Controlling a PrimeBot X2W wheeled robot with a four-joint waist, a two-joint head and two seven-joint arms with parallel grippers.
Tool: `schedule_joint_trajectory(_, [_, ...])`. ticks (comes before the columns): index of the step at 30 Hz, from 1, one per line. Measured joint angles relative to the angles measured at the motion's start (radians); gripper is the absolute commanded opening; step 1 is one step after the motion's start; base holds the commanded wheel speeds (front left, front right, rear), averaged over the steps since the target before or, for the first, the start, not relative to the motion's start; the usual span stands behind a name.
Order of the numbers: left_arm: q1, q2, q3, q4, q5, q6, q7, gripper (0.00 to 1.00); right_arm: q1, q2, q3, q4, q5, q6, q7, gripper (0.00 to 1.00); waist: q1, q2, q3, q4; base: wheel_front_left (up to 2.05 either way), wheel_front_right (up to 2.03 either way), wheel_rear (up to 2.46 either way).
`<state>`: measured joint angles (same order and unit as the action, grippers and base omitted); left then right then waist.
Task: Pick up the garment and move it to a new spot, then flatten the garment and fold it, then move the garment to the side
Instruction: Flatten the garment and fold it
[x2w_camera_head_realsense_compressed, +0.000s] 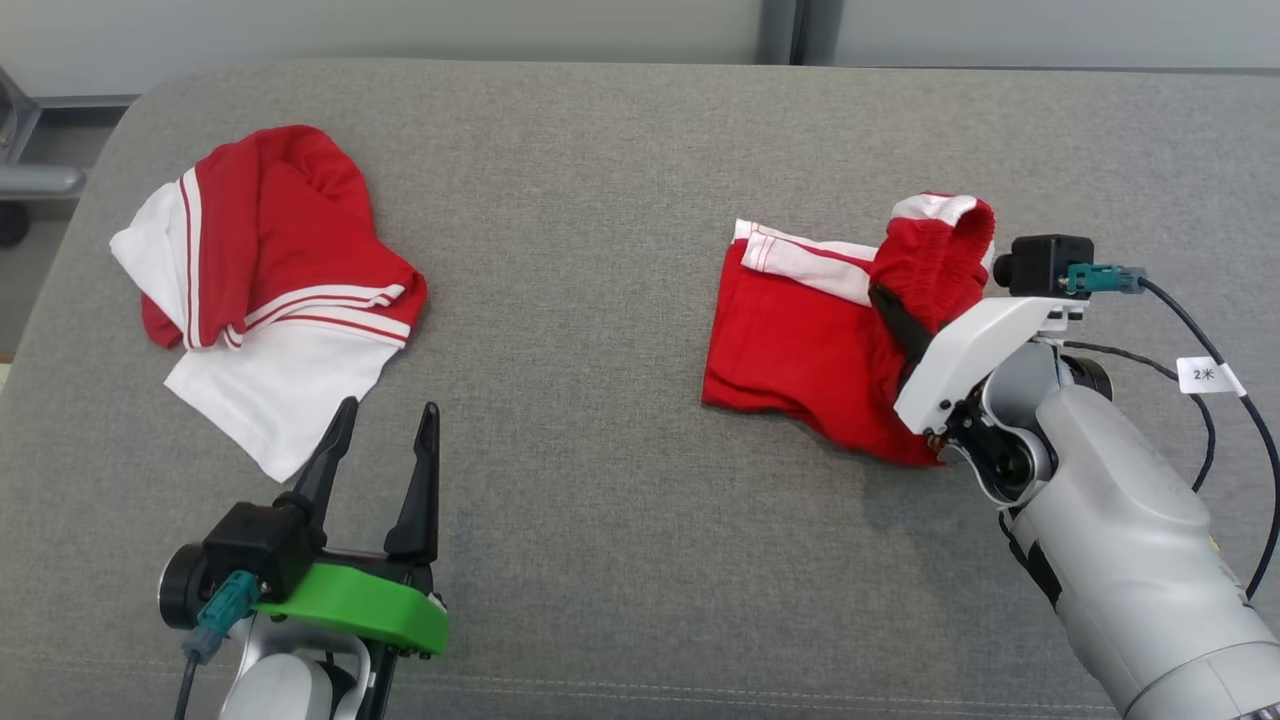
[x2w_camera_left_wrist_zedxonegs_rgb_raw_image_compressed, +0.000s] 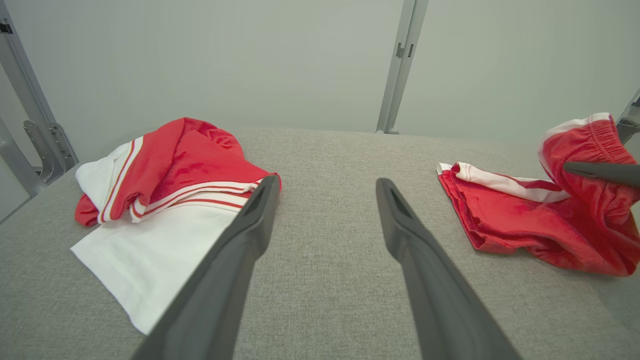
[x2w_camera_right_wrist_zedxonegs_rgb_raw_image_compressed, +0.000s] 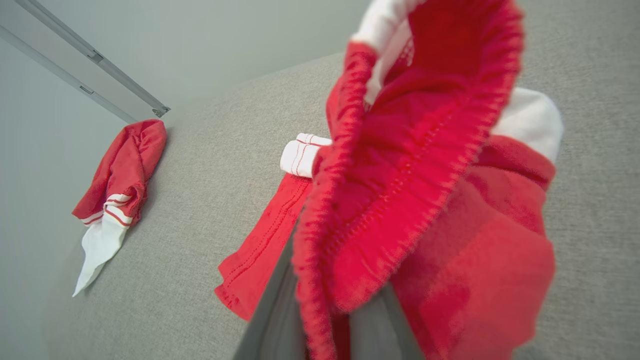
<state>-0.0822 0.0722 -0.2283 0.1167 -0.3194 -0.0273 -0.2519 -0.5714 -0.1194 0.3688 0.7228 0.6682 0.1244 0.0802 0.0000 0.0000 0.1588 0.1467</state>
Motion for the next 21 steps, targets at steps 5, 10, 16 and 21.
schedule_joint_trajectory(5, [-0.004, -0.002, 0.001, 0.0, 0.0, 0.0, 0.0, 1.0, -0.006, 0.0, 0.019, 0.029, -0.009, 0.0, 0.019, 0.0, 0.0, 0.0, 0.014, 0.024, 0.0, 0.0, 0.0])
schedule_joint_trajectory(10, [-0.014, -0.004, 0.004, 0.002, 0.0, 0.0, 0.0, 1.0, -0.028, 0.014, 0.032, 0.04, -0.01, 0.0, 0.021, 0.58, 0.0, 0.0, 0.024, 0.044, 0.0, 0.0, 0.0])
schedule_joint_trajectory(16, [-0.018, -0.008, 0.015, 0.004, 0.0, 0.0, 0.0, 1.0, -0.035, 0.029, 0.058, 0.052, -0.014, 0.0, 0.026, 1.0, 0.0, 0.0, 0.028, 0.054, 0.0, 0.0, 0.0])
schedule_joint_trajectory(21, [-0.019, -0.012, 0.033, 0.005, 0.0, 0.0, 0.0, 1.0, -0.036, 0.031, 0.084, 0.049, -0.014, 0.0, 0.016, 1.0, 0.0, 0.0, 0.025, 0.051, 0.0, 0.0, 0.0])
